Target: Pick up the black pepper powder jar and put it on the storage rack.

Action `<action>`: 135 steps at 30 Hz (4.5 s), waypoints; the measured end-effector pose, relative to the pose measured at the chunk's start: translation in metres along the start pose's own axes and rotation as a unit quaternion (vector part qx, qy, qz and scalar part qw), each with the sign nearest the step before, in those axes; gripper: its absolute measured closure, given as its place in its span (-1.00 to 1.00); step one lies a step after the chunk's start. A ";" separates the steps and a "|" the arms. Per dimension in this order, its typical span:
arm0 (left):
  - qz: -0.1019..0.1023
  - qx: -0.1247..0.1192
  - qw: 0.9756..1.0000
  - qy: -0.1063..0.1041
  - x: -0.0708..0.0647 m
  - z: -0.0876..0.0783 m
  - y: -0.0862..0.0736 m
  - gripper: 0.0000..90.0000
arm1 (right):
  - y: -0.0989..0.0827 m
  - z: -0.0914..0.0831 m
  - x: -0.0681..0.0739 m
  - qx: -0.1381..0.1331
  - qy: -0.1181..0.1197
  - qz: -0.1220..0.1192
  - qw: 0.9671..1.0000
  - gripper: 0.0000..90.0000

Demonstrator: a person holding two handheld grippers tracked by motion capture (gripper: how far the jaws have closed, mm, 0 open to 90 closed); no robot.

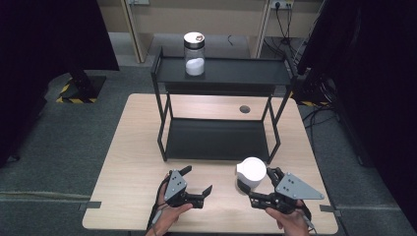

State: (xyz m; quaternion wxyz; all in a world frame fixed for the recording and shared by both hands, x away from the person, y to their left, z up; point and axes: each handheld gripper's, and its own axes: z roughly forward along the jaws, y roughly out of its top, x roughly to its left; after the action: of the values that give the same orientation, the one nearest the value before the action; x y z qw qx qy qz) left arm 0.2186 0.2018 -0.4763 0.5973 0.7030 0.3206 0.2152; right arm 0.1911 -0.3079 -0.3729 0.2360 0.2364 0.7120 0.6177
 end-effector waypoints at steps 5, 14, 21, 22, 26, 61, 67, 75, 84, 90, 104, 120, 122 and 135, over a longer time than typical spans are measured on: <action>0.000 -0.001 1.000 0.000 0.000 0.000 0.000 -0.96 | 0.014 0.005 -0.006 -0.002 0.000 -0.006 1.000 -0.32; 0.000 -0.002 1.000 0.001 0.000 -0.001 0.000 -0.96 | 0.045 0.014 -0.021 -0.011 0.003 -0.008 1.000 -0.32; 0.000 -0.002 1.000 -0.001 0.000 -0.001 0.000 -0.96 | 0.070 0.023 -0.027 -0.011 0.011 -0.017 1.000 -0.32; 0.001 -0.002 1.000 -0.001 0.000 -0.001 0.000 -0.96 | 0.073 0.024 -0.028 -0.011 0.012 -0.016 1.000 -0.32; 0.000 -0.002 1.000 0.000 0.001 -0.001 0.001 -0.96 | 0.084 0.030 -0.032 -0.014 0.013 -0.014 1.000 -0.32; -0.001 0.000 1.000 -0.001 0.001 0.000 0.000 -0.96 | 0.188 0.084 -0.053 -0.017 -0.014 -0.036 0.999 -0.32; 0.000 0.001 1.000 -0.001 0.001 0.000 0.000 -0.96 | 0.202 0.097 -0.057 -0.014 -0.028 -0.034 0.999 -0.32; 0.000 0.003 1.000 -0.002 0.000 0.001 -0.001 -0.96 | 0.216 0.117 -0.065 -0.002 -0.060 -0.026 0.998 -0.32; 0.001 0.005 1.000 -0.005 0.000 0.002 -0.001 -0.96 | 0.228 0.139 -0.076 0.012 -0.091 -0.015 0.996 -0.32; 0.001 0.004 1.000 -0.006 0.000 0.002 -0.001 -0.96 | 0.232 0.155 -0.081 0.015 -0.116 -0.012 0.993 -0.32; 0.001 0.003 1.000 -0.008 -0.001 0.002 -0.001 -0.96 | 0.230 0.186 -0.089 0.018 -0.154 0.003 0.988 -0.32; 0.002 0.003 1.000 -0.011 -0.002 0.002 -0.001 -0.96 | 0.211 0.203 -0.100 0.022 -0.174 0.031 0.984 -0.32; 0.002 0.003 1.000 -0.010 -0.001 0.002 -0.001 -0.96 | 0.211 0.203 -0.102 0.021 -0.175 0.032 0.984 -0.32; 0.004 0.005 1.000 -0.011 -0.003 0.002 -0.001 -0.96 | 0.211 0.200 -0.108 0.033 -0.169 0.047 0.984 -0.68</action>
State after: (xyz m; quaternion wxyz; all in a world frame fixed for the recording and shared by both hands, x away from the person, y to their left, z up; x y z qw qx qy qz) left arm 0.2180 0.1988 -0.4772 0.5965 0.7095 0.3123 0.2078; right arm 0.4098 -0.1958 -0.1842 0.3159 0.3787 0.6695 0.5555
